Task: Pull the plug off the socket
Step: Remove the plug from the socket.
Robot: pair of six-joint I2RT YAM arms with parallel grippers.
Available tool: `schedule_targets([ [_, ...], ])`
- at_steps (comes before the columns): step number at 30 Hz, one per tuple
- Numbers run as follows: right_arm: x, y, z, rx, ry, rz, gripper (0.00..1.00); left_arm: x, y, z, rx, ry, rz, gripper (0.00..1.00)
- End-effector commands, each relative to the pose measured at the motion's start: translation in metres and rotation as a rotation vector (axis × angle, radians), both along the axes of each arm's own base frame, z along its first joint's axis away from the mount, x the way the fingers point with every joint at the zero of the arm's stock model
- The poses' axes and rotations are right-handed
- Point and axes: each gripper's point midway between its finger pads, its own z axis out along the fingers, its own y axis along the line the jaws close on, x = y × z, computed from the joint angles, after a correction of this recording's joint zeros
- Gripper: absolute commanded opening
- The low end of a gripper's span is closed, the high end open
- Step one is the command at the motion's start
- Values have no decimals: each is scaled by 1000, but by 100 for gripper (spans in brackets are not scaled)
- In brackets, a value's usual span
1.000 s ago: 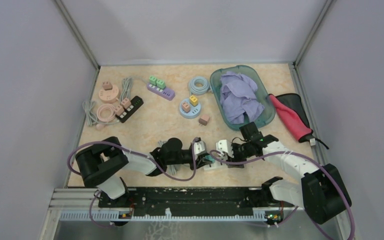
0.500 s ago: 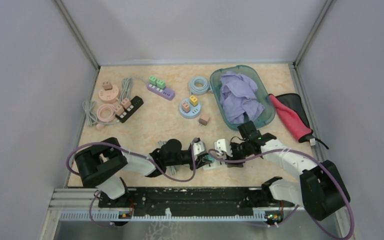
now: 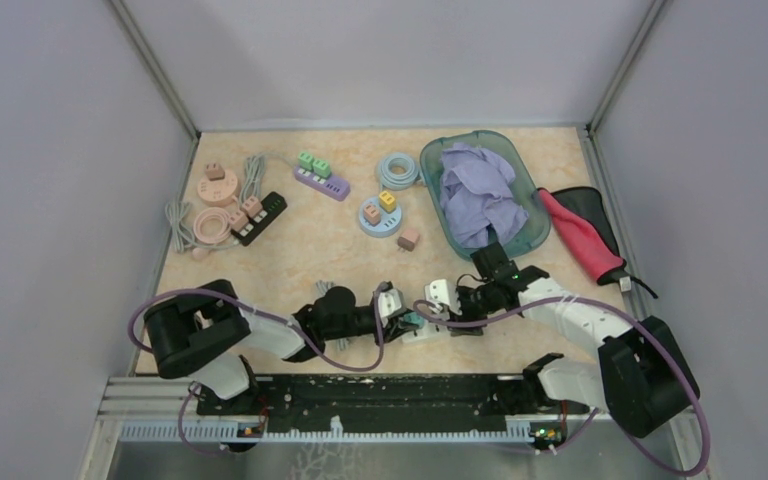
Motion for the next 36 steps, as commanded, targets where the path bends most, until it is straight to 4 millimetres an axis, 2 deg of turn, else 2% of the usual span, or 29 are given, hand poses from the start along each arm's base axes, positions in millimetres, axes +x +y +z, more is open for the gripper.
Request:
schedule_targets([
  [1, 7, 2, 4, -6, -10, -12, 0, -1, 0, 22, -57, -138, -50, 1],
  [6, 7, 2, 3, -15, -7, -11, 0, -11, -2, 30, -93, -130, -98, 1],
  [13, 7, 2, 2, -21, -6, -12, 0, -9, 6, 39, -175, -67, -60, 1],
  [18, 7, 2, 2, -27, 0, -18, 0, -13, -10, 38, -177, -45, -119, 1],
  [23, 7, 3, 2, -31, 0, -18, 0, -5, -26, 37, -148, -57, -126, 1],
  [28, 8, 3, 3, -33, -2, -21, 0, 8, -34, 28, -75, -59, -85, 1],
  [33, 9, 3, 3, -35, -5, -22, 0, 19, -28, 27, -90, -12, 8, 1],
  [36, 9, 3, 3, -33, -4, -25, 0, 19, -19, 34, -155, 26, 30, 1],
])
